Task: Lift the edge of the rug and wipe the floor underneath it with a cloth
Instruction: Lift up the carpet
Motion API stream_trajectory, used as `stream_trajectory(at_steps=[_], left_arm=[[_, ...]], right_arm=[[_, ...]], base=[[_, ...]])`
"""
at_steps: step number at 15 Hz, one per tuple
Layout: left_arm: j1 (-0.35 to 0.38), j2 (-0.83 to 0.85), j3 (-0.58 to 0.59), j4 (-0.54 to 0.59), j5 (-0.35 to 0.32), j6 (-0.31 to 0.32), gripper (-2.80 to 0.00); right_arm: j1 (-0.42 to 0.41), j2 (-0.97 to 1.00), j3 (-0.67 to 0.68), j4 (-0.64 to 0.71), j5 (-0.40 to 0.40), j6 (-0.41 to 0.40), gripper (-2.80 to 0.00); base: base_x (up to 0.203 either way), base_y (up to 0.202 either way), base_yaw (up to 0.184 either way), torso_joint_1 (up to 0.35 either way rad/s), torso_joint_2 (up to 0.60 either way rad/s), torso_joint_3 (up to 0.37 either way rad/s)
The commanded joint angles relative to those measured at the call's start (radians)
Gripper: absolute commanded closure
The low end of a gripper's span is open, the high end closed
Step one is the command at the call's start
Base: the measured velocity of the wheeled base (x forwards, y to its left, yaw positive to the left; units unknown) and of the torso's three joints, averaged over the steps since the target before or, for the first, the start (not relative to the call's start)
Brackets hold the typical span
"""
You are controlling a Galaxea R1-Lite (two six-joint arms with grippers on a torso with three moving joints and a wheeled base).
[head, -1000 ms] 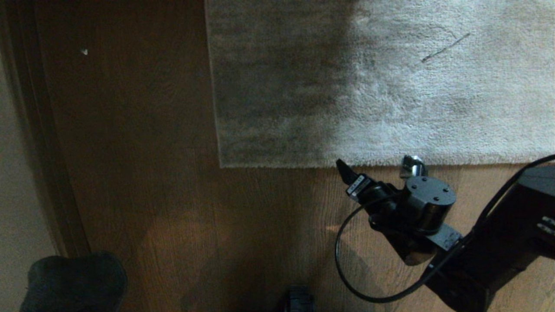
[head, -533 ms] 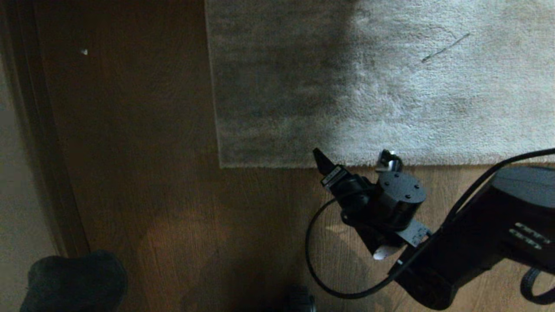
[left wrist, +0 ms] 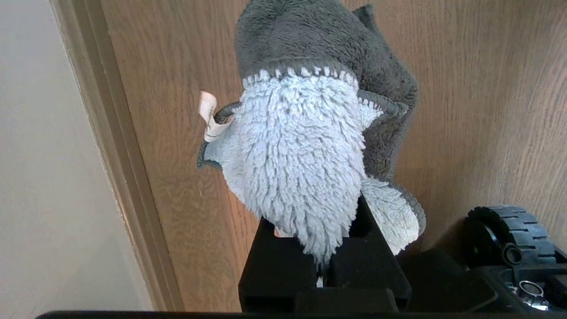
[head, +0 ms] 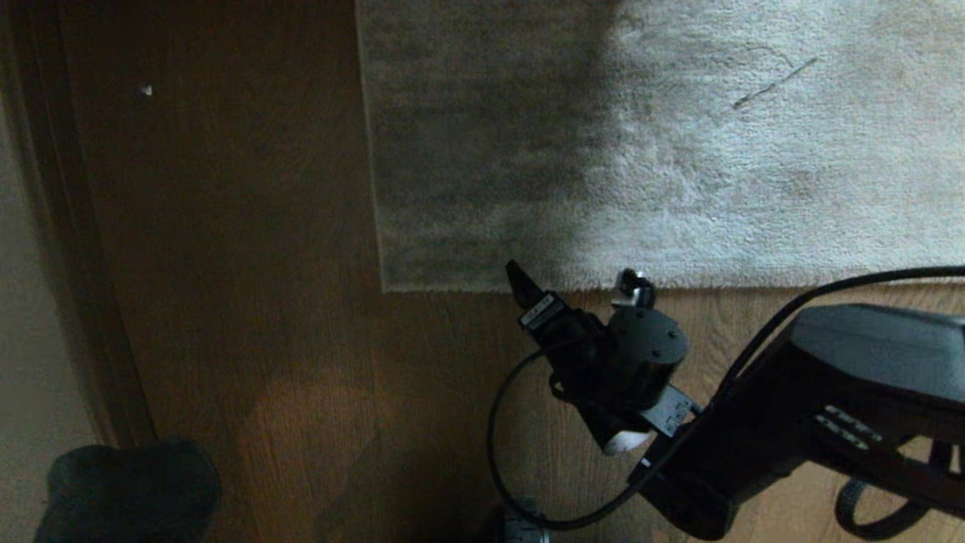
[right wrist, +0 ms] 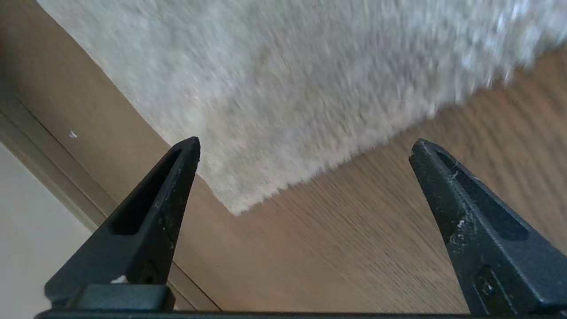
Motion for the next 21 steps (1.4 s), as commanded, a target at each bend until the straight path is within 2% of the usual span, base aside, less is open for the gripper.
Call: stream_trajectory(at_steps=[1,9,21], left_arm=[[0.0,0.0,0.0,-0.001,0.0,0.0,0.0],[0.0,0.0,0.0,-0.001,0.0,0.0,0.0],[0.0,0.0,0.0,-0.001,0.0,0.0,0.0]], right_arm=[[0.003,0.056,-0.022,-0.048,-0.003,0.002,-2.8],[-0.006,0.116,-0.122,-0.048,-0.005,-0.008,-2.8],[-0.104,0.114,-0.183,-0.048,-0.005,-0.051,-2.8]], base=[[0.0,0.0,0.0,0.0,0.0,0.0],[0.0,0.0,0.0,0.0,0.0,0.0],[0.0,0.0,0.0,0.0,0.0,0.0]])
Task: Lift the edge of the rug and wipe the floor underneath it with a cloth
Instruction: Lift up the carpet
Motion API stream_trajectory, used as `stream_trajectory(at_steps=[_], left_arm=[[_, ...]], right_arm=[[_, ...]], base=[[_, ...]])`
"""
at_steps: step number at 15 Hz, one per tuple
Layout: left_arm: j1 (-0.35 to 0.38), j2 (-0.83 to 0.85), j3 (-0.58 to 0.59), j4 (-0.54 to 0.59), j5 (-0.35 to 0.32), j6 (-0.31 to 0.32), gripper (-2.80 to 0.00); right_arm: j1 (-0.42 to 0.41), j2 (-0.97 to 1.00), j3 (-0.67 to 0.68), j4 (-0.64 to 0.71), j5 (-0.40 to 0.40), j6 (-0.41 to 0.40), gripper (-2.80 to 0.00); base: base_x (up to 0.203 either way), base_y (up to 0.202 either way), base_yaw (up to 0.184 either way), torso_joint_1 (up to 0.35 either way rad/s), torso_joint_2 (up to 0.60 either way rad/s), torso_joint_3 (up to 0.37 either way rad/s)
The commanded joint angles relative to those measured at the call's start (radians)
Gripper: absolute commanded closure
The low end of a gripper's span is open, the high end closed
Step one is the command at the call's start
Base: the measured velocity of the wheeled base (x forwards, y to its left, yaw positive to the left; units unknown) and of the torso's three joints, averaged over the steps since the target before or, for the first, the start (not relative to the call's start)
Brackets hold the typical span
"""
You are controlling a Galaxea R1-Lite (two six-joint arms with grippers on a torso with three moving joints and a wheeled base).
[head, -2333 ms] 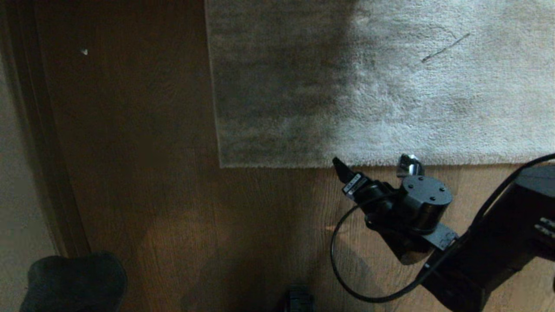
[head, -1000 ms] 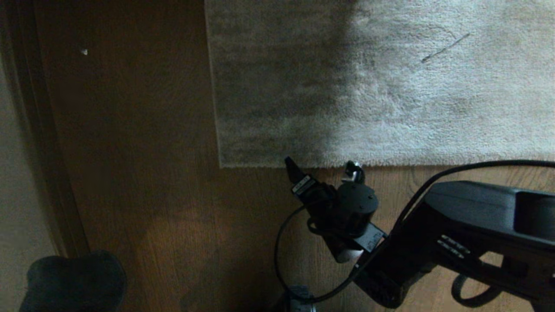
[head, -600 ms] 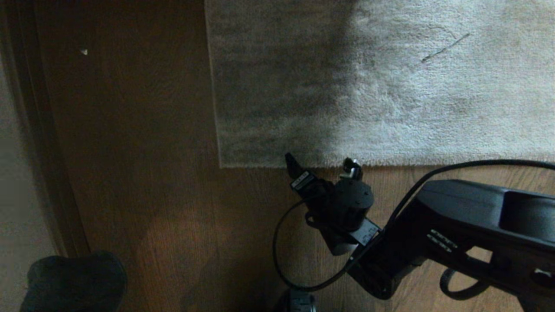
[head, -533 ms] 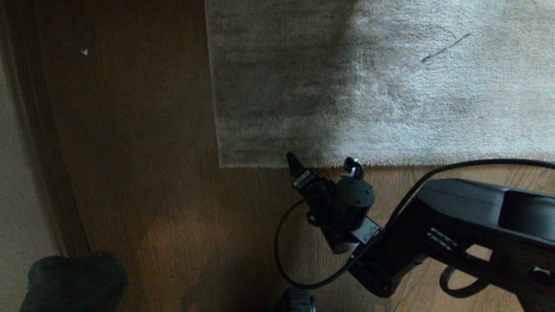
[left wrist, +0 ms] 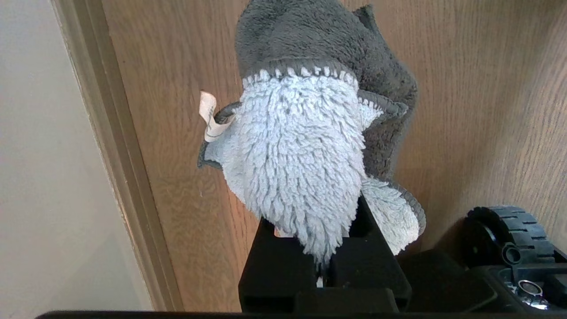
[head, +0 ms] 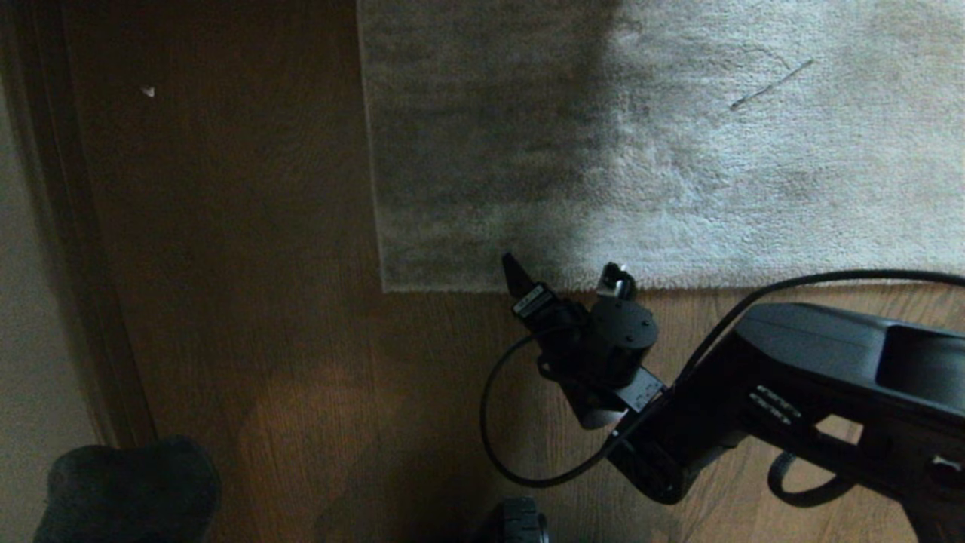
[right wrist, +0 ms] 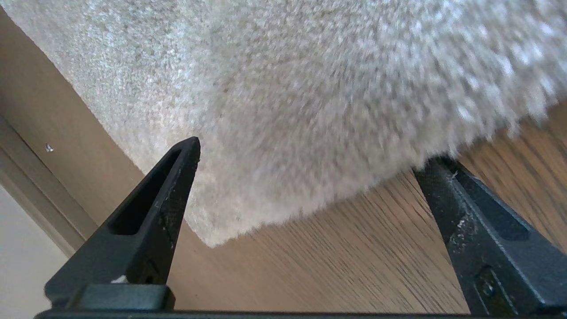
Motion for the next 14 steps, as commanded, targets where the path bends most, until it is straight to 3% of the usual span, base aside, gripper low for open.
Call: stream_trajectory(at_steps=[1,7,14], left_arm=[[0.0,0.0,0.0,0.0,0.0,0.0,0.0],[0.0,0.0,0.0,0.0,0.0,0.0,0.0],[0.0,0.0,0.0,0.0,0.0,0.0,0.0]], right_arm=[[-0.008,-0.001,-0.029,-0.051,-0.003,-0.004,-2.8],[-0.008,-0.024,-0.076,-0.051,0.004,-0.038,-2.8],[0.012,-0.112,-0.027,-0.051,0.041,-0.091,-2.8]], base=[[0.0,0.0,0.0,0.0,0.0,0.0],[0.0,0.0,0.0,0.0,0.0,0.0],[0.0,0.0,0.0,0.0,0.0,0.0]])
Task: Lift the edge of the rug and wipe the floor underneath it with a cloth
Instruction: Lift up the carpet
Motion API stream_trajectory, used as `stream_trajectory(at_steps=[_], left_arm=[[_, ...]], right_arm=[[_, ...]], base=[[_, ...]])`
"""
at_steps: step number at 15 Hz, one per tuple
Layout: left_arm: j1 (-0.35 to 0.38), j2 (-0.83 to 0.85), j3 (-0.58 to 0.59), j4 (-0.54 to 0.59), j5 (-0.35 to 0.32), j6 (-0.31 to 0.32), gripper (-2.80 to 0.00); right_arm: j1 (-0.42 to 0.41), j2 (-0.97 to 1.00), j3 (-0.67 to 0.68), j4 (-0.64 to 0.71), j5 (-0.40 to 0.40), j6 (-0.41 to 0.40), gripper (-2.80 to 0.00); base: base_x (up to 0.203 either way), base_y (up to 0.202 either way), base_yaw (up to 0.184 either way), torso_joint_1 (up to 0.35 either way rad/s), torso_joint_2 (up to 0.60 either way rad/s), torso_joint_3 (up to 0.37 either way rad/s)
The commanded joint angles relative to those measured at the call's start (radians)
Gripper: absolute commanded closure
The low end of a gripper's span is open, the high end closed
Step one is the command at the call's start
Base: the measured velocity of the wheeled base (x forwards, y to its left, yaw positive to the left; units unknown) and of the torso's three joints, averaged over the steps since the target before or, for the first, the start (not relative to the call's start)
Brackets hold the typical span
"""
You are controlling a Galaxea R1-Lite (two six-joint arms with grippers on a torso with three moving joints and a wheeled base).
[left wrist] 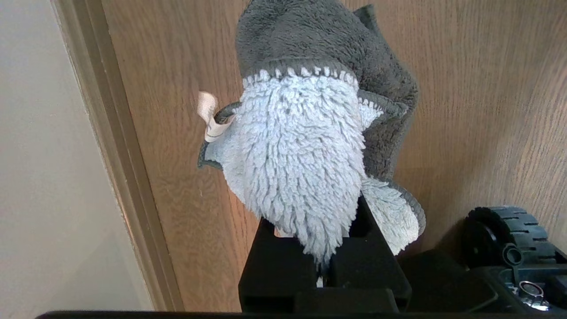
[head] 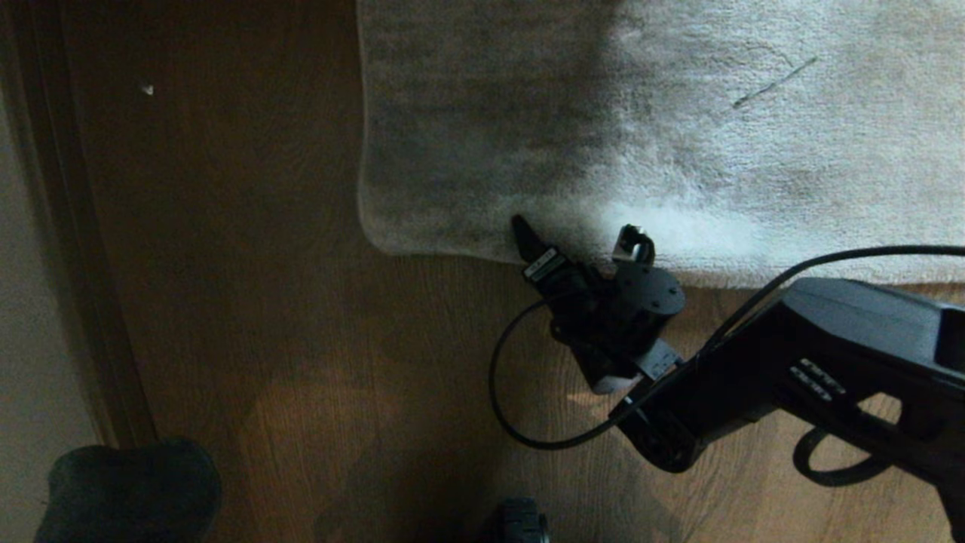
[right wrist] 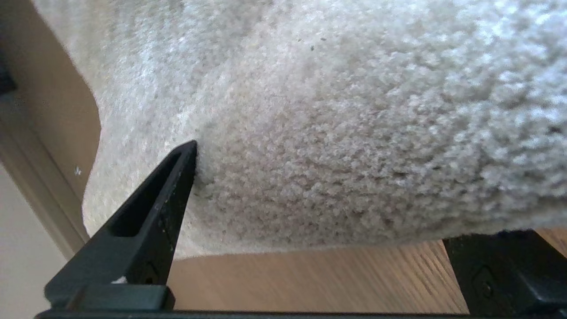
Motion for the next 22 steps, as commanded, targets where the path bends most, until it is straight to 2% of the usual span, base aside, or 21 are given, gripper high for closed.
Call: stream_trajectory(at_steps=[1,6,11,20,22], left_arm=[[0.0,0.0,-0.001,0.0,0.0,0.0,0.0],[0.0,0.0,0.0,0.0,0.0,0.0,0.0],[0.0,0.0,0.0,0.0,0.0,0.0,0.0],[0.0,0.0,0.0,0.0,0.0,0.0,0.0],[0.0,0.0,0.0,0.0,0.0,0.0,0.0]], right_arm=[[0.026,-0.049,0.029,-0.052,0.01,-0.002,-2.8],[0.08,-0.107,0.106,-0.052,0.012,-0.014,-2.8],[0.085,-0.134,0.126,-0.052,0.012,-0.014,-2.8],[0.082,-0.125,0.103,-0.052,0.009,-0.04,-2.8],[0.082,-0.125,0.078,-0.052,0.01,-0.071,-2.8]], base=[[0.0,0.0,0.0,0.0,0.0,0.0],[0.0,0.0,0.0,0.0,0.0,0.0],[0.0,0.0,0.0,0.0,0.0,0.0],[0.0,0.0,0.0,0.0,0.0,0.0],[0.0,0.0,0.0,0.0,0.0,0.0]])
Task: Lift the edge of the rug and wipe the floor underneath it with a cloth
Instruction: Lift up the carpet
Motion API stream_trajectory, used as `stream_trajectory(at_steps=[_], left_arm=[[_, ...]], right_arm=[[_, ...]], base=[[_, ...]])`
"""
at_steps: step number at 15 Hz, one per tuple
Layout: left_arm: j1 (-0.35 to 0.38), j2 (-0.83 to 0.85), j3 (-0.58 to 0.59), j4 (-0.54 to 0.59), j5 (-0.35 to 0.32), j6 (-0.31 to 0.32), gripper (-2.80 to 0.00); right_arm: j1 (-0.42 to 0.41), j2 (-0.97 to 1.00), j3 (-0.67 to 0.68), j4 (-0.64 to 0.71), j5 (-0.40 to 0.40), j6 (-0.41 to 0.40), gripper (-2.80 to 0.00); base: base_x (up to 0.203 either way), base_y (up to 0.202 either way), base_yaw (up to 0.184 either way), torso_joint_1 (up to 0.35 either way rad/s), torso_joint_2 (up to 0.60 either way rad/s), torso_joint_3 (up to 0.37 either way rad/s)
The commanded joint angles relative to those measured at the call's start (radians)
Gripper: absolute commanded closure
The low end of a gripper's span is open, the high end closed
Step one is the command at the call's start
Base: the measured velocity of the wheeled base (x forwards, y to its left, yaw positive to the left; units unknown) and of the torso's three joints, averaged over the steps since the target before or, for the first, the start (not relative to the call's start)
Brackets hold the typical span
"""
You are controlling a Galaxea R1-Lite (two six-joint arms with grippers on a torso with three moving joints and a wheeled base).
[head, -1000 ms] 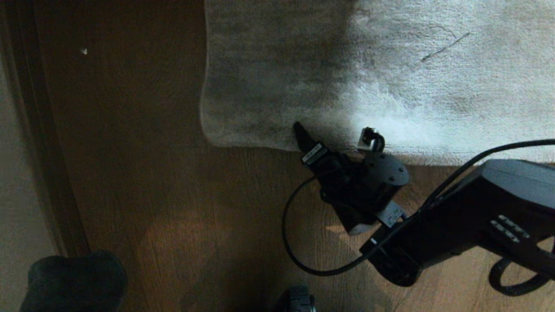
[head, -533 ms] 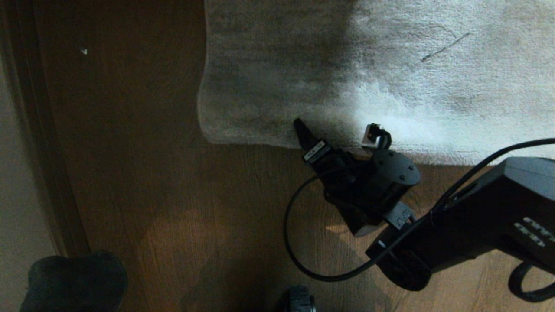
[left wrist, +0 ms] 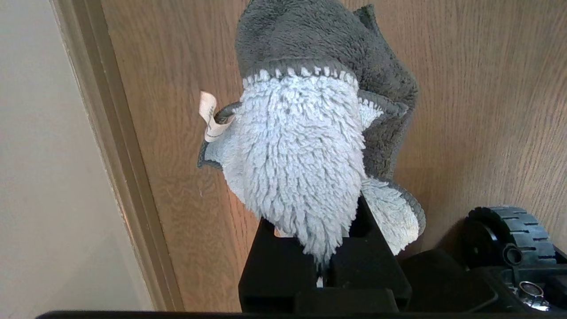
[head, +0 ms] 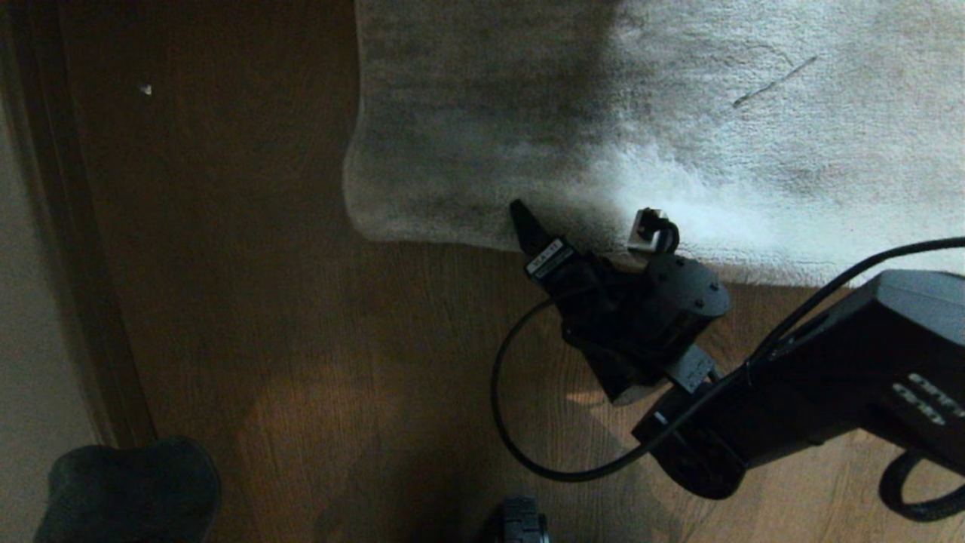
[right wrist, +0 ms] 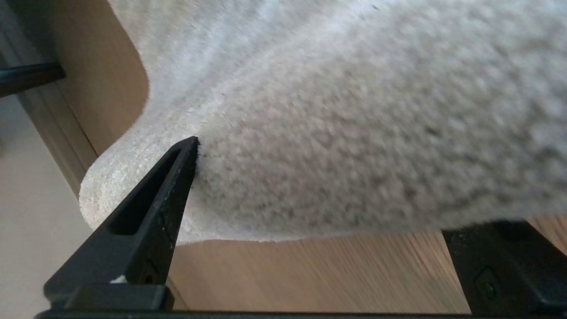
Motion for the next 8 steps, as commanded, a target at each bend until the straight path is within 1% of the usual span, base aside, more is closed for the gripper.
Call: stream_trajectory(at_steps=[1,6,8], left_arm=[[0.0,0.0,0.0,0.0,0.0,0.0,0.0],[0.0,0.0,0.0,0.0,0.0,0.0,0.0],[0.0,0.0,0.0,0.0,0.0,0.0,0.0]], right_arm=[[0.0,-0.002,-0.018,-0.048,0.0,-0.014,-2.8],[0.0,-0.017,-0.032,-0.048,0.016,-0.032,-2.8],[0.0,-0.023,-0.032,-0.048,0.038,-0.039,-2.8]], base=[[0.0,0.0,0.0,0.0,0.0,0.0],[0.0,0.0,0.0,0.0,0.0,0.0],[0.0,0.0,0.0,0.0,0.0,0.0]])
